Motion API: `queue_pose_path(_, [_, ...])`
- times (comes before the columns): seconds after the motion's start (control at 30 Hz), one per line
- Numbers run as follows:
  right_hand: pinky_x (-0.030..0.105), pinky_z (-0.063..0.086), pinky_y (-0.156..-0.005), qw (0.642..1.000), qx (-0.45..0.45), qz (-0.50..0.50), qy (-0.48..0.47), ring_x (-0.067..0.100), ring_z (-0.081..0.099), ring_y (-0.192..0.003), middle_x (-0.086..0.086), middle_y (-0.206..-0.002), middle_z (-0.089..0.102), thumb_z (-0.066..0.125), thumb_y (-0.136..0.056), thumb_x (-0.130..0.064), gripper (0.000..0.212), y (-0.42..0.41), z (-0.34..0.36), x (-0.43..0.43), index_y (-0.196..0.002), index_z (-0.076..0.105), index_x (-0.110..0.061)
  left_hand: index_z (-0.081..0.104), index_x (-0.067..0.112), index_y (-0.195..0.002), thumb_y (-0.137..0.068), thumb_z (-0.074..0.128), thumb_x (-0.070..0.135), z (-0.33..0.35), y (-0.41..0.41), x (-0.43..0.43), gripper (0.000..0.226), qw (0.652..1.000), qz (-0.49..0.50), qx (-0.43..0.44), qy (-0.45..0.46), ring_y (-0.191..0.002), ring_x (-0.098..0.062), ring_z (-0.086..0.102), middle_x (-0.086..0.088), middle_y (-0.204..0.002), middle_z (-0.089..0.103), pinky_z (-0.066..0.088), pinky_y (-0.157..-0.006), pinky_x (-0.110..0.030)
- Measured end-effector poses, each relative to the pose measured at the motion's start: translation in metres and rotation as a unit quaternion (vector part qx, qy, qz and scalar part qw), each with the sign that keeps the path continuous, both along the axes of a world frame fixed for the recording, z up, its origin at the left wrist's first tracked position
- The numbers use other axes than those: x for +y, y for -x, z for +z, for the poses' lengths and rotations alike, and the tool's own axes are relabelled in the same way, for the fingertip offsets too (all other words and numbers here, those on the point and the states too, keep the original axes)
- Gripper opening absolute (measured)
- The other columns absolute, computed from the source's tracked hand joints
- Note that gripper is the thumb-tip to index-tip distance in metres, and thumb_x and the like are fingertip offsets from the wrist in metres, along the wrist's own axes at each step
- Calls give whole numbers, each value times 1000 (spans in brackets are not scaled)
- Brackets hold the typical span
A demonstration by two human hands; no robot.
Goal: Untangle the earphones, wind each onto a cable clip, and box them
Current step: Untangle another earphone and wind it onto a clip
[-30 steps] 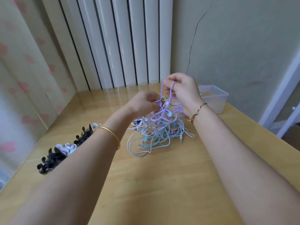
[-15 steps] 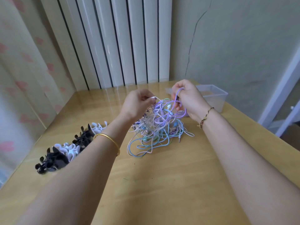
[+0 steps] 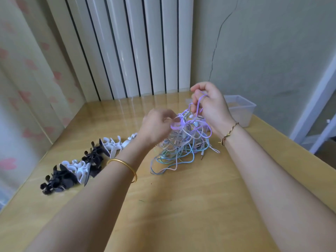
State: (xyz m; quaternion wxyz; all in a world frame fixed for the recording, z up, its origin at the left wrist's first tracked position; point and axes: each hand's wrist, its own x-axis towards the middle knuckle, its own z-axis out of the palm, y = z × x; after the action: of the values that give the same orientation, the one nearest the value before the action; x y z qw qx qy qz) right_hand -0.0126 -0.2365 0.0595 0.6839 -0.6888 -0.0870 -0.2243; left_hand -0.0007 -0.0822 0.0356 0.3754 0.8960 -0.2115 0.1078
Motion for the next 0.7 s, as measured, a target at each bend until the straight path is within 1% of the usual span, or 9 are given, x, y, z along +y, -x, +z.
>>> queue_pose_path(0.03, [25,35,-47,1000,4,12,5,9,44,-41,1,-63,42,34,-98,3,26,0,0,0,-86,48,-15,65,20,-75,-66,50,23,7,3,-4,18,987,0,57,149,-85,-12,58,5,-86,67,43,-76,-22])
queue_pose_path(0.07, [25,34,-48,1000,5,22,16,9,43,-42,0,-62,42,34,-99,2,26,0,0,1,-87,49,-16,64,17,-75,-65,49,24,12,3,-6,19,968,-1,72,238,-78,-8,57,4,-82,65,43,-70,-17])
queue_pose_path(0.1, [25,33,-48,999,4,33,23,8,42,-41,0,-62,41,33,-99,1,26,0,1,1,-87,49,-16,63,15,-80,-69,52,24,15,3,-7,18,963,-13,69,261,-75,-6,56,3,-83,64,43,-68,-13])
queue_pose_path(0.17, [23,31,-46,998,1,50,24,9,40,-42,1,-62,39,33,-100,-1,25,2,4,3,-86,48,-16,63,10,-93,-82,64,16,17,4,-8,12,977,-51,72,195,-74,-6,58,-2,-87,65,46,-67,-13])
queue_pose_path(0.27, [17,30,-43,999,-3,33,29,11,34,-47,1,-62,37,37,-99,-3,24,4,7,3,-83,49,-16,66,5,-96,-83,69,10,9,-1,-9,14,993,-61,60,76,-72,-12,62,-6,-84,68,51,-62,-24])
queue_pose_path(0.4, [14,32,-51,975,26,-61,213,0,40,-47,-10,-59,42,58,-87,-4,24,2,3,-6,-74,57,-23,64,7,-94,-80,69,5,7,-5,-8,16,997,-47,49,29,-66,-11,57,2,-75,63,45,-59,-17])
queue_pose_path(0.53, [12,34,-47,901,99,-67,416,3,43,-57,-8,-62,49,65,-78,-7,12,10,7,-8,-76,68,-18,61,11,-86,-78,64,-2,8,-4,-12,16,998,-9,30,58,-63,-13,55,6,-69,59,40,-52,-14])
queue_pose_path(0.6, [12,36,-44,887,132,-52,439,4,44,-54,-7,-60,50,69,-78,-11,5,14,10,-7,-79,70,-16,59,13,-87,-78,59,-5,8,-2,-14,20,994,5,18,107,-67,-15,57,7,-72,57,40,-53,-14])
queue_pose_path(0.7, [9,32,-43,896,113,-51,426,4,41,-55,-7,-61,48,72,-79,-12,3,15,11,-8,-79,70,-13,56,14,-86,-79,58,-6,8,3,-14,21,990,8,8,142,-64,-11,57,2,-77,59,39,-48,-11])
